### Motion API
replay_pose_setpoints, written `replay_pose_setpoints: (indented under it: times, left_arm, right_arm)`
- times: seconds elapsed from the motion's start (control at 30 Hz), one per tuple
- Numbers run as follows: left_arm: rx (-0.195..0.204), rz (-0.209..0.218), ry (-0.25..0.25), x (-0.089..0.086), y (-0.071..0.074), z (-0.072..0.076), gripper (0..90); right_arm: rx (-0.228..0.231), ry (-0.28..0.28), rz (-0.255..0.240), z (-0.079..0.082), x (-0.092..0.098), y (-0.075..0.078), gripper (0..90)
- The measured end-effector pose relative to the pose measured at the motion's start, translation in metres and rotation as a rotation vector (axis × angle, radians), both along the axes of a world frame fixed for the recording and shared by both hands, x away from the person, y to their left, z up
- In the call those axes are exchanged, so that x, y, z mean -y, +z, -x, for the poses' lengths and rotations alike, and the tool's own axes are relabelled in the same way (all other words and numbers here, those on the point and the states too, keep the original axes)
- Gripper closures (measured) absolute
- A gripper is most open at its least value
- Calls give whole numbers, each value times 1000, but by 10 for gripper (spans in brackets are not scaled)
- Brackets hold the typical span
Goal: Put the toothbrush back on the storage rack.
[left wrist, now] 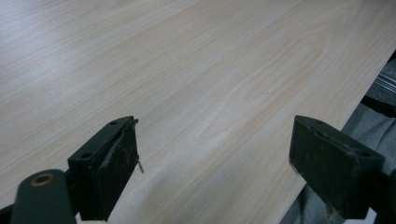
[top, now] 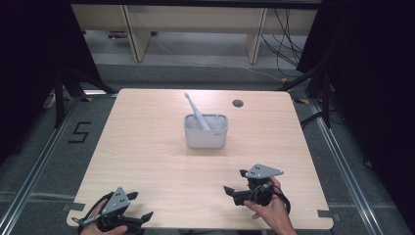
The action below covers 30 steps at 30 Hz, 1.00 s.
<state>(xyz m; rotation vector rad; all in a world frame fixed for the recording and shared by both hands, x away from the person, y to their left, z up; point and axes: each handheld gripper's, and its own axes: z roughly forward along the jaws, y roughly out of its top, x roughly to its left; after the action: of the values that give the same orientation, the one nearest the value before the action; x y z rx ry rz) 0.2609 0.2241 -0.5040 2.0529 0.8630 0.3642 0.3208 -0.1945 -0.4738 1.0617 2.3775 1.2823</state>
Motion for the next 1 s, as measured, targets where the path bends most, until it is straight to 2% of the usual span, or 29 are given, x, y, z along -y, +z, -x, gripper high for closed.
replay_pose_setpoints:
  times: [0.03,0.1,0.13,0.17,0.23,0.27,0.3,0.47,0.5,0.53,0.73,0.8,0.83,0.87,1.0]
  left_arm:
    - [4,1,1,0,0,0,149]
    - [3,1,0,0,0,0,149]
    - [3,1,0,0,0,0,149]
    - [4,2,2,0,0,0,149]
    - [3,1,2,0,0,0,148]
    - [3,0,0,0,0,0,148]
    - [3,0,0,0,0,0,149]
    - [6,-1,0,0,0,0,149]
    - [6,0,0,0,0,0,149]
    - [6,1,2,0,0,0,148]
    - [7,6,7,0,0,0,149]
    - [5,5,6,0,0,1,148]
    - [7,1,1,0,0,0,149]
    - [6,-1,1,0,0,0,149]
    - [4,-2,0,0,0,0,148]
  right_arm:
    - [19,18,14,-1,2,-1,169]
    - [-22,3,1,4,2,-3,169]
    - [-22,3,1,4,2,-3,169]
    - [6,28,14,5,3,-4,169]
    - [0,17,21,8,3,-5,168]
    - [-28,6,13,12,3,-4,166]
    - [-7,36,23,10,4,-6,167]
    - [-6,25,40,16,6,-7,166]
    - [-17,44,45,17,8,-7,166]
    - [-13,27,46,19,8,-8,166]
    - [-2,22,56,24,13,-8,167]
    - [-9,35,50,24,14,-9,166]
    - [-26,19,54,28,15,-9,166]
    - [-14,28,59,27,16,-10,166]
    - [-17,16,60,31,19,-10,166]
